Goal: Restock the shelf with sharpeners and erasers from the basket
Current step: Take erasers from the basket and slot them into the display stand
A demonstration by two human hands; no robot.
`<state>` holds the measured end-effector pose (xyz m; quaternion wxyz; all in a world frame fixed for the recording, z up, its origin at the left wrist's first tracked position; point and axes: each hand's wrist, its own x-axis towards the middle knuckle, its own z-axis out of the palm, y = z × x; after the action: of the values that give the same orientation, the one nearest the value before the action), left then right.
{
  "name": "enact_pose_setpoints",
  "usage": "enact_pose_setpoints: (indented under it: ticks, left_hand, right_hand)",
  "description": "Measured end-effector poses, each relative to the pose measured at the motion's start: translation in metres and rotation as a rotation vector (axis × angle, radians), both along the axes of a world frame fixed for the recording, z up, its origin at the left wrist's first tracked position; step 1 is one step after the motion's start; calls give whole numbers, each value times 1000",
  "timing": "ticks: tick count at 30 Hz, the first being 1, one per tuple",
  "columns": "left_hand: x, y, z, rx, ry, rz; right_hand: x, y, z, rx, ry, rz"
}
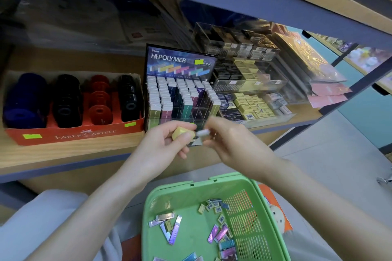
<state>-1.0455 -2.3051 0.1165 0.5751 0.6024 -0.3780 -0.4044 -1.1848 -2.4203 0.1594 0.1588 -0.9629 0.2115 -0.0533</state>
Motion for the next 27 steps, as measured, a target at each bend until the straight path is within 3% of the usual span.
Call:
enact_pose_setpoints:
  ticks: [5,7,10,19,27]
  left_hand:
    - [2,-5,-1,-5,38,59]
    - [2,-6,-2,-4,55,83]
    - [3,-5,-2,-11,70,111]
    - [6,-3,2,-30,106,127]
    - [5,-2,1,-35,-45,127]
  right_hand:
    - [3,-33,3,298,-381,-323]
    - [8,-42,4,328,-476,-398]
    - [11,-52,2,232,-435,-417]
    - [13,-72,-4,-124,-221,-199]
    - [19,-71,-21,-319,-187,-195]
